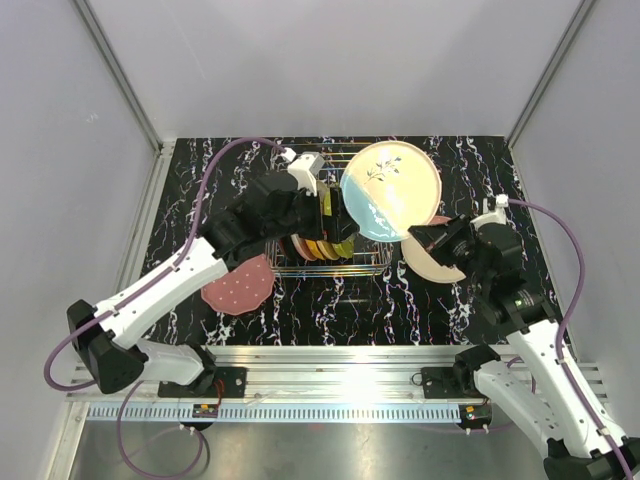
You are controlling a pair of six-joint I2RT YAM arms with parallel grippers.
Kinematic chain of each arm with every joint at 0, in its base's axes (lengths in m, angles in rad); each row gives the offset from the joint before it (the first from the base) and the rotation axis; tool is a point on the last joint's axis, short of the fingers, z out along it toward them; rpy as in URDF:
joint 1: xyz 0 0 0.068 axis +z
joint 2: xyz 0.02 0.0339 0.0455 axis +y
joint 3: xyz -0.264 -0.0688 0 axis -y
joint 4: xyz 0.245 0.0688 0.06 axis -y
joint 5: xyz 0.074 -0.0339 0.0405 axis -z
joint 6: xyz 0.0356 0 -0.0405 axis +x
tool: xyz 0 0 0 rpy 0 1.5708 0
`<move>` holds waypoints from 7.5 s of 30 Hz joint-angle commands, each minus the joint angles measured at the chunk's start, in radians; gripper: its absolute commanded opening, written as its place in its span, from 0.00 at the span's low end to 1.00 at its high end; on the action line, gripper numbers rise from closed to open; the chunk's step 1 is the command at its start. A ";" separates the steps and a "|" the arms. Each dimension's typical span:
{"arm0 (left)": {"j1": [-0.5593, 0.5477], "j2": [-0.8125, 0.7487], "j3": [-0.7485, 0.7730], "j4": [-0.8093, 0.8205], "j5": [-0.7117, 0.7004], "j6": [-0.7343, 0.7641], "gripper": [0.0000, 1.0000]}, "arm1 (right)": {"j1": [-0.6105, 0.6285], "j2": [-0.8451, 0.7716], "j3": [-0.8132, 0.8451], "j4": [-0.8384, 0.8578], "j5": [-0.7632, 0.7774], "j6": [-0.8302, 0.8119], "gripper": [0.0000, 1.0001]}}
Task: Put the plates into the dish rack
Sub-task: Pass the plate from the right arm to the left, then pass the plate from the left arm to the right, then insert the plate into the dish rack
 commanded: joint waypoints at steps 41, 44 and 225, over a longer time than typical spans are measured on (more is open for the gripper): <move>0.103 -0.087 -0.098 0.437 0.151 -0.135 0.26 | 0.007 0.154 0.019 0.525 -0.437 0.097 0.00; 0.103 -0.110 -0.092 0.432 0.157 -0.106 0.07 | 0.007 0.180 0.022 0.505 -0.430 0.097 0.23; 0.270 -0.664 -0.482 -0.003 -0.829 0.248 0.99 | 0.533 0.432 0.039 0.485 0.753 -0.493 0.65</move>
